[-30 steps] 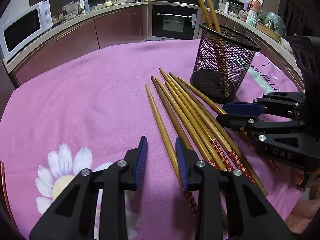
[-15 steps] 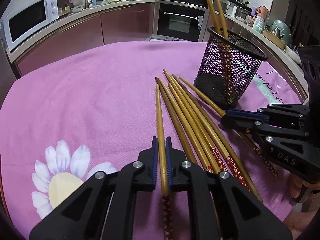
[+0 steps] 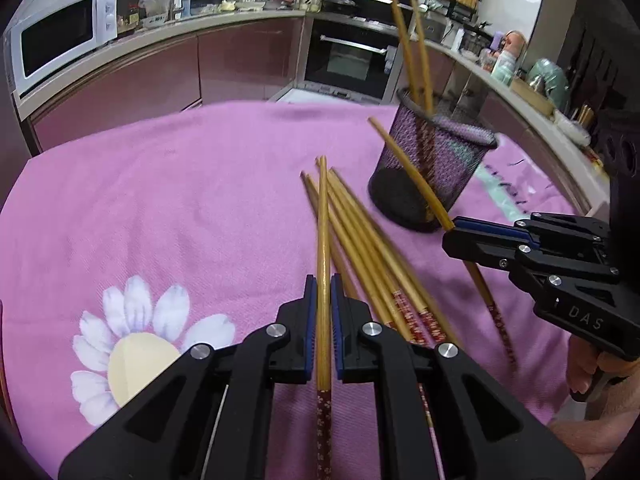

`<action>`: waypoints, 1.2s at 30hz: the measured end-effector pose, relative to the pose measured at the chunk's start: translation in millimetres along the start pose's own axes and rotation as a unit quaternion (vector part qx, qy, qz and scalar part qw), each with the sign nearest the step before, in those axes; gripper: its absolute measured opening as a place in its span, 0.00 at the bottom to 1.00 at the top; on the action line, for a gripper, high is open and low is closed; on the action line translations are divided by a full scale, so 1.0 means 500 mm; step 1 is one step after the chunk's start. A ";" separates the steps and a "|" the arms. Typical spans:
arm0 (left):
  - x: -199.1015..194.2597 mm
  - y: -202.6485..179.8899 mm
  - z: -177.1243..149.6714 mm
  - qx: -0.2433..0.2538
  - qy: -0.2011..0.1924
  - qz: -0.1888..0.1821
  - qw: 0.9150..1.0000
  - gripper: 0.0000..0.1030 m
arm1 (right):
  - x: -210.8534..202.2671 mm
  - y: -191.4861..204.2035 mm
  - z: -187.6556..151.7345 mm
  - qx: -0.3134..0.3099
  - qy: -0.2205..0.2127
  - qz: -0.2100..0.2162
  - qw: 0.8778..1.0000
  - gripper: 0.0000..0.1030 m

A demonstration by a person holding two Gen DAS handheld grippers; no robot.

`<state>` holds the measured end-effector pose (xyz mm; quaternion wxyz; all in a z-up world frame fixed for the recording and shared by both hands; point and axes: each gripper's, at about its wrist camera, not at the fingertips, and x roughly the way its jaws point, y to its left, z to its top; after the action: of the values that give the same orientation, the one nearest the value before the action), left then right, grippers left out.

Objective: Organize utensils
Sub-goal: 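Grasp another chopstick with the left gripper while the right gripper grasps one too, then carry the left gripper's chopstick upright into the cup while the right gripper inserts its own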

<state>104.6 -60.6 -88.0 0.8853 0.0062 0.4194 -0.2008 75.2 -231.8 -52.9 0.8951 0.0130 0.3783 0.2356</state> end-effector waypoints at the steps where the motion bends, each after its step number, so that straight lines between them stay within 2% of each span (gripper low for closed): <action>1: -0.010 -0.001 0.003 0.001 -0.006 -0.005 1.000 0.07 | -0.008 0.001 0.003 -0.001 -0.006 0.001 1.000 0.05; 4: -0.042 -0.005 0.016 -0.003 -0.022 -0.033 0.999 0.07 | -0.033 0.001 0.014 0.000 -0.024 0.008 1.000 0.05; 11: -0.111 -0.014 0.041 0.003 -0.064 -0.068 0.996 0.07 | -0.077 -0.004 0.033 -0.001 -0.059 0.009 0.998 0.05; 23: -0.198 -0.016 0.067 -0.001 -0.115 -0.091 0.989 0.07 | -0.135 -0.023 0.067 -0.001 -0.106 0.003 0.994 0.05; 36: -0.253 -0.062 0.175 0.013 -0.177 -0.107 0.978 0.07 | -0.195 -0.045 0.130 -0.014 -0.164 -0.016 0.986 0.05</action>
<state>86.4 -60.5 68.1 0.9186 -0.0629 0.2521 -0.2976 70.2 -284.0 54.5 0.9486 0.0334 0.2234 0.2215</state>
